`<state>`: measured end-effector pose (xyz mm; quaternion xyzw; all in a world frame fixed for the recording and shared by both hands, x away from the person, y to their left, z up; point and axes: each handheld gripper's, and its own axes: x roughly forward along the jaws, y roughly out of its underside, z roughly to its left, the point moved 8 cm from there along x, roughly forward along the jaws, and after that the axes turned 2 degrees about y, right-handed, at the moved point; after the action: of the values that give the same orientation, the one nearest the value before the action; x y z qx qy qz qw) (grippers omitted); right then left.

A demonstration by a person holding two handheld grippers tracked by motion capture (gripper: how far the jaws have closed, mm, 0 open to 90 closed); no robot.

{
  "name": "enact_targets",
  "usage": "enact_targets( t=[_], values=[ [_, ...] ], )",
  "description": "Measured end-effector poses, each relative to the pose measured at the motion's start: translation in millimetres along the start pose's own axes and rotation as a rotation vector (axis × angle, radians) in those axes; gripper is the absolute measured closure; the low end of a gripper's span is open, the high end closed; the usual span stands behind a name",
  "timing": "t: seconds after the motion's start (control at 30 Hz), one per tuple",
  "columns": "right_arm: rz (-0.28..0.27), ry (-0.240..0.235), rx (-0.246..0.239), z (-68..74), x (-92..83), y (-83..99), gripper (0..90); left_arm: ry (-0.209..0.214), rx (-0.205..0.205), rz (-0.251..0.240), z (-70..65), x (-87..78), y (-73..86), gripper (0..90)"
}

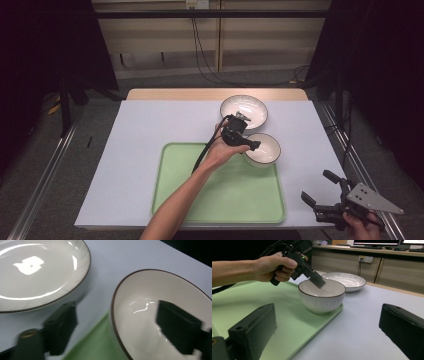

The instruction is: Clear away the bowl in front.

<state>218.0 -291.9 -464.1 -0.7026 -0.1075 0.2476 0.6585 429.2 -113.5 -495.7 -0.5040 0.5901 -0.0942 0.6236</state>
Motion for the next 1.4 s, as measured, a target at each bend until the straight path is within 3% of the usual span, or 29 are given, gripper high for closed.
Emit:
enact_targets(
  t=[0.03,0.13,0.2,0.3,0.4,0.53,0.6,0.67,0.73,1.07,1.2,1.37,1.4],
  values=[
    [0.0,-0.002,0.001,0.2,0.1,-0.1,0.9,0.001,-0.004,-0.019,0.2,-2.9,-1.2,8.7],
    [-0.003,-0.001,0.0,0.5,0.6,-0.3,0.9,0.01,0.004,-0.055,0.2,-10.5,-1.9,4.0],
    [-0.003,-0.003,-0.006,0.5,0.8,-0.3,0.9,-0.005,0.013,-0.058,1.0,-16.4,0.0,4.0],
    [-0.002,0.003,-0.004,0.4,1.1,-0.4,0.9,-0.037,-0.006,-0.059,3.5,-25.9,2.6,4.0],
    [-0.003,0.0,-0.003,0.6,1.4,-0.6,0.9,-0.012,0.002,-0.115,2.6,-35.6,2.8,3.9],
    [-0.004,-0.004,-0.011,1.1,1.9,-1.2,0.9,-0.034,0.017,-0.127,-1.3,-46.2,8.2,3.6],
    [-0.002,-0.004,-0.014,1.7,1.9,-1.4,0.9,-0.059,0.025,-0.129,-2.6,-53.6,10.2,3.5],
    [-0.003,-0.004,-0.016,2.1,2.1,-1.5,0.9,-0.076,0.0,-0.154,-1.8,-62.4,10.3,2.9],
    [-0.003,-0.005,-0.017,2.3,2.2,-1.6,0.9,-0.114,0.025,-0.171,-2.4,-72.7,11.0,2.8],
    [-0.002,-0.008,-0.013,1.9,3.1,-1.7,0.9,-0.18,-0.005,-0.24,2.7,-111.7,21.6,2.8],
    [-0.001,-0.006,-0.012,2.0,3.3,-1.7,0.9,-0.177,-0.015,-0.251,2.2,-126.0,30.1,2.8],
    [0.002,-0.018,-0.019,2.1,4.0,-1.6,0.9,-0.242,-0.001,-0.27,5.1,-146.4,39.5,2.9],
    [0.001,-0.002,-0.01,1.8,4.5,-1.7,0.9,-0.258,-0.002,-0.275,5.4,-149.7,41.4,2.6]
  ],
)
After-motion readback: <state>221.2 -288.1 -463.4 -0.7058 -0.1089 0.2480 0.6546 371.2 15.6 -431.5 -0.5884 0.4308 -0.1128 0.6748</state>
